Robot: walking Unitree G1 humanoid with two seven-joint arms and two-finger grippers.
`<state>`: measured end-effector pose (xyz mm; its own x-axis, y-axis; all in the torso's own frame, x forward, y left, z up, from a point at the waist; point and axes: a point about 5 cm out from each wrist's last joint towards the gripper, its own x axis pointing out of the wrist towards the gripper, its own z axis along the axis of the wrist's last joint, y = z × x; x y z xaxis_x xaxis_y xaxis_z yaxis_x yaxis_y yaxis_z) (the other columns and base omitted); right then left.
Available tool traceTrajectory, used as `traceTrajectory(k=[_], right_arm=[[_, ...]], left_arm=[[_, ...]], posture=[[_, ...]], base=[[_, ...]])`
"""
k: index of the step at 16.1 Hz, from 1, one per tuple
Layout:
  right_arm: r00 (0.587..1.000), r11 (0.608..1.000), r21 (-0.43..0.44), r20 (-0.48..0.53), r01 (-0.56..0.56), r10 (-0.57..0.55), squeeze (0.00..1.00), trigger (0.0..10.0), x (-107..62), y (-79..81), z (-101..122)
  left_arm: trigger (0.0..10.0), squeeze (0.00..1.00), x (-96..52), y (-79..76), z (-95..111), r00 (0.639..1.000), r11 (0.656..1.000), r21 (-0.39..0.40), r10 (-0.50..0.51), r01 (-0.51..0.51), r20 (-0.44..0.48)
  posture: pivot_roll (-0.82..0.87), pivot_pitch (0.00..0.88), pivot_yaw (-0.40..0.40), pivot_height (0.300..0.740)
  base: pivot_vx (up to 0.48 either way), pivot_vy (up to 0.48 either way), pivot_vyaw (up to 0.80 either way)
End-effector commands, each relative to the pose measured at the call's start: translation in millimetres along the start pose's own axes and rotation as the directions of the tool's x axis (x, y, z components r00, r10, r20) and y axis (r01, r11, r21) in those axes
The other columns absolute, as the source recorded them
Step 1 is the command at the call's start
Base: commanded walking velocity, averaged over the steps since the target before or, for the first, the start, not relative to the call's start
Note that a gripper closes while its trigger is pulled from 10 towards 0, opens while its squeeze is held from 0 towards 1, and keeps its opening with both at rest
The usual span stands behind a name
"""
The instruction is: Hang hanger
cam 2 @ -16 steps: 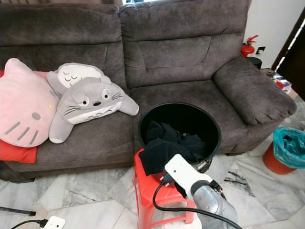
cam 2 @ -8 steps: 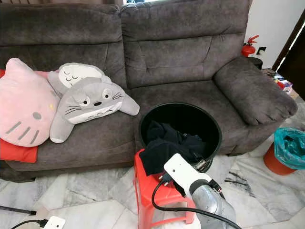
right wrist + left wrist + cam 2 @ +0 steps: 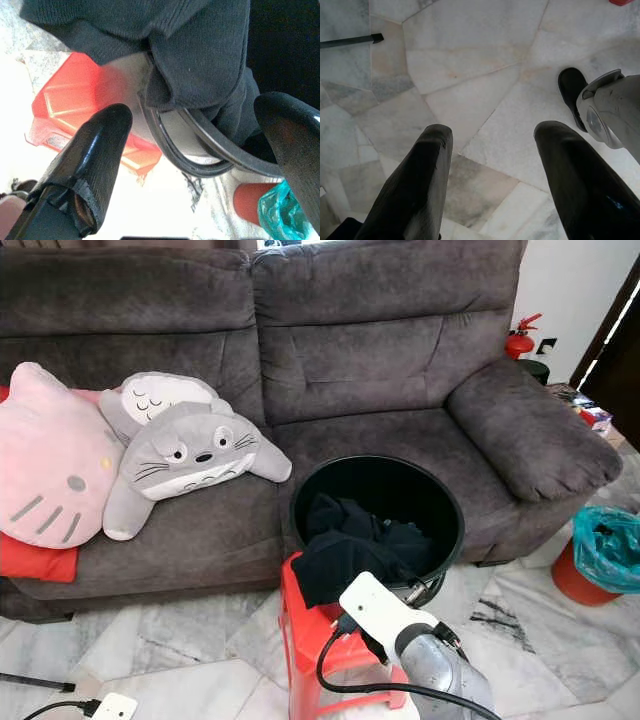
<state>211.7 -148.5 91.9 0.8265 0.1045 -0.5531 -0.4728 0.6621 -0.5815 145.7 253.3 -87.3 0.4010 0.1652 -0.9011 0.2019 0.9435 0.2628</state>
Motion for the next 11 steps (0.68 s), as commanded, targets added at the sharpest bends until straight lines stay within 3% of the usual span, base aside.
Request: traceTrajectory(k=[1, 7, 11], right_arm=[[0.999, 1.0, -0.003, 0.037, 0.013, -0.013, 0.0, 10.0, 1.0, -2.3, 7.1], [0.996, 1.0, -0.012, 0.088, 0.027, -0.025, 0.0, 10.0, 2.1, -3.4, 14.4], [0.998, 0.998, -0.035, 0.033, 0.049, -0.047, 0.0, 10.0, 4.9, -4.4, 4.7]], left_arm=[[10.0, 0.0, -0.2, 0.0, -3.0, 1.0, 1.0, 0.001, -0.001, 0.001, -0.011], [10.0, 0.0, -0.2, -0.2, -2.9, 1.0, 1.0, 0.0, -0.001, 0.001, -0.01], [10.0, 0.0, -0.2, -0.2, -2.9, 1.0, 1.0, 0.0, -0.001, 0.001, -0.01]], posture=[[-0.25, 0.0, 0.019, 0.74], [-0.25, 0.0, 0.017, 0.74], [-0.25, 0.0, 0.017, 0.74]], base=[[0.0, 0.0, 0.0], [0.0, 0.0, 0.0], [0.0, 0.0, 0.0]])
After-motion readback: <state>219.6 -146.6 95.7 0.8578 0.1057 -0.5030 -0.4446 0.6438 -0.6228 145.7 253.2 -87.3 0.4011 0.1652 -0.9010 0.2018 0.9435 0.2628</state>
